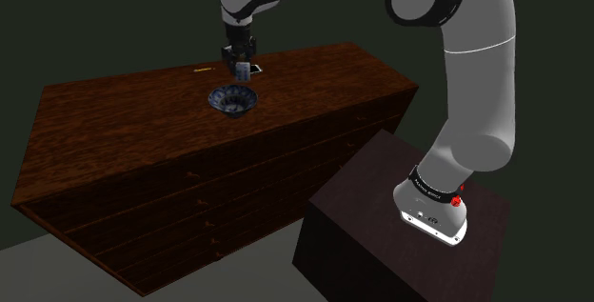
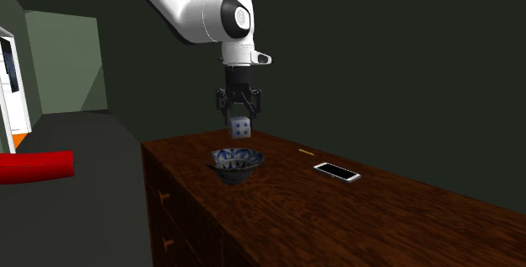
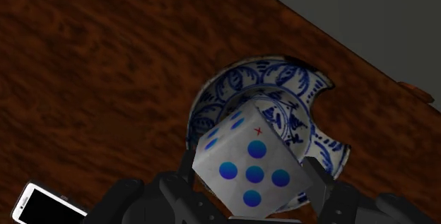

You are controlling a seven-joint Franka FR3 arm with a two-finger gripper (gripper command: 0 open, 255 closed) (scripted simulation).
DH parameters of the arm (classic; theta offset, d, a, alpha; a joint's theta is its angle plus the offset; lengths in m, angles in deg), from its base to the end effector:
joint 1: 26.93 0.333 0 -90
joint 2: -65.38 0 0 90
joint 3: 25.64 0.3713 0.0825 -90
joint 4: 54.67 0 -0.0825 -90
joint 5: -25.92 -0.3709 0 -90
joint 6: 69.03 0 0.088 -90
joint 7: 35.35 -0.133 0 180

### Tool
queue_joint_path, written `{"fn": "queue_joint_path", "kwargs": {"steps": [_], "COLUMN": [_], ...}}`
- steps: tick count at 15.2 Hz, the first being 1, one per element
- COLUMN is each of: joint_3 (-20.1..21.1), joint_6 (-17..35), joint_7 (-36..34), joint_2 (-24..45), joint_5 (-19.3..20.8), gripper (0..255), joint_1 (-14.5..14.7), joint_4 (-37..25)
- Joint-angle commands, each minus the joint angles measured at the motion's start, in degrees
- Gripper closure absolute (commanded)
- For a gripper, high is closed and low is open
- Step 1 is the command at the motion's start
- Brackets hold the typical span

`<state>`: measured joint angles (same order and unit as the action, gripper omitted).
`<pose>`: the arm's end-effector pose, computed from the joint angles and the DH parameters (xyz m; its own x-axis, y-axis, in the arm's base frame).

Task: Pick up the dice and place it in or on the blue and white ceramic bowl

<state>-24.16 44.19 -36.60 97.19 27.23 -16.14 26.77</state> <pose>0.7117 0.1489 0.4015 0.9806 0.1962 -0.0002 0.1962 -0.9805 0.0074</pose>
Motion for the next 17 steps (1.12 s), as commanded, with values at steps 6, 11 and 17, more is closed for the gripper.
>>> {"fn": "queue_joint_path", "kwargs": {"steps": [6,11,17], "joint_3": [0.41,0.38,0.34], "joint_6": [-1.0,2.07,5.44], "joint_7": [-2.56,-2.62,-2.68], "joint_2": [6.18,7.45,9.23], "joint_5": [0.42,0.48,0.55], "gripper": [255,255,255], "joint_1": [2.13,2.12,2.13], "joint_4": [-7.13,-5.33,-3.75]}}
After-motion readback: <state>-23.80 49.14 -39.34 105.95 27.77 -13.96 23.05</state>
